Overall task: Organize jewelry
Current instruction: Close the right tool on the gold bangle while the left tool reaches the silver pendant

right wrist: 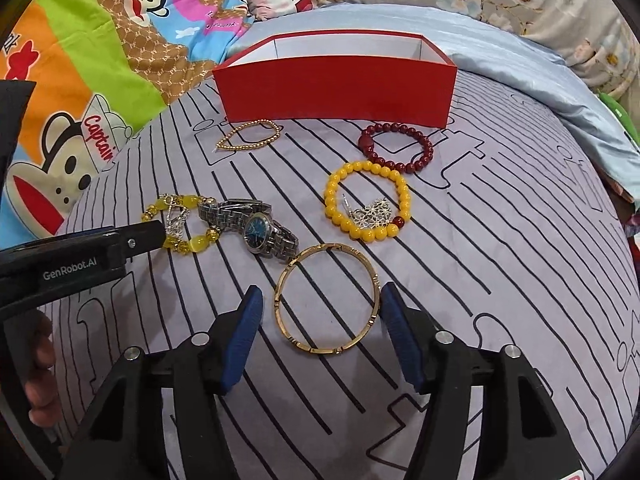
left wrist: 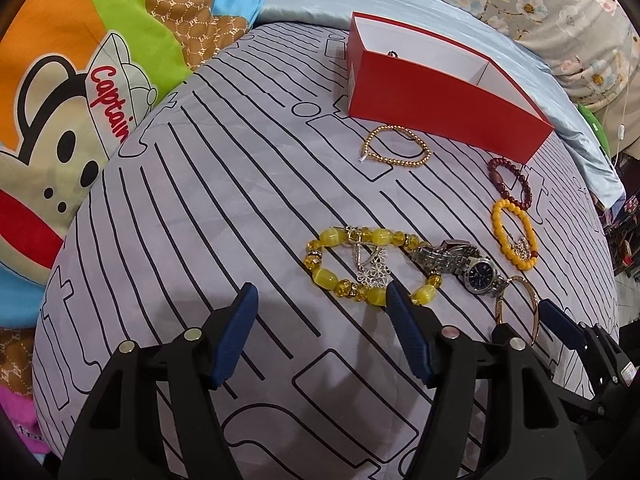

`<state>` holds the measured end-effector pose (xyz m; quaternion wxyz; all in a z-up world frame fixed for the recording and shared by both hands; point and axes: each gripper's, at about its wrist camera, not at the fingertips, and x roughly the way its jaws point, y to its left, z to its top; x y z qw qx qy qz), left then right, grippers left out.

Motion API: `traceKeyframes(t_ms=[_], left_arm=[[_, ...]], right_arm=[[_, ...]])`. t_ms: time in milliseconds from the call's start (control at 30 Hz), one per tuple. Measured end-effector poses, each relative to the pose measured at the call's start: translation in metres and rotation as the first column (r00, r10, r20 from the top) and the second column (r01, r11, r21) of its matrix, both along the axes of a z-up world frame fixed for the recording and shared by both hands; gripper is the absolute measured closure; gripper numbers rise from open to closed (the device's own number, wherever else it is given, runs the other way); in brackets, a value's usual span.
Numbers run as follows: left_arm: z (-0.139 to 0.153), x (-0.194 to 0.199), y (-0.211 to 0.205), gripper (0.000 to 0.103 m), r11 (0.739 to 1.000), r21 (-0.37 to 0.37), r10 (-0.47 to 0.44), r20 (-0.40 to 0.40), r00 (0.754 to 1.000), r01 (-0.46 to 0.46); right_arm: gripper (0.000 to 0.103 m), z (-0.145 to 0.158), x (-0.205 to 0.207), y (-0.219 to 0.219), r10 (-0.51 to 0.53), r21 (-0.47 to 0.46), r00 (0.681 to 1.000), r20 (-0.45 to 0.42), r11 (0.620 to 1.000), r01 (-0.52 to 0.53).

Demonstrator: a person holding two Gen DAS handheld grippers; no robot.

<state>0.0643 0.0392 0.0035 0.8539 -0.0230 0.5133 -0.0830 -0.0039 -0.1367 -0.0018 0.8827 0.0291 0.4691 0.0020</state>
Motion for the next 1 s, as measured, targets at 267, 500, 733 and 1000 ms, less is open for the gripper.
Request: traceKeyframes(t_ms=[267,500,733,1000], left_arm=[[0.0,0.0,0.002,0.04,1.0,-0.001,0.004,0.001,1.0,-0.004],[0.002,0.003,0.001,0.04,1.0,-0.001,0.007,0.005,1.0,-0.007],[0.01,0.013,-0.008,0.04,1.0,-0.009,-0.001,0.026,1.0,0.001],[0.006,0.01,-0.012,0.068,1.0,-0.009,-0.024,0.029,0.999,0.024]], right_arm=[[0.051,0.005,-0.004,-0.009,-0.029,0.028,0.999,0.017,0.999,0.028],[0.051,0.019,-0.007,-0.017,-0.044,0.056,0.998,0.046,0.998,0.042],[0.051,0.026,-0.009,-0.027,-0.063,0.09,0.996,0.058,0.994,0.057],[0.05,0.026,-0.009,-0.034,-0.076,0.099,0.996,0.054,0.993,0.07]])
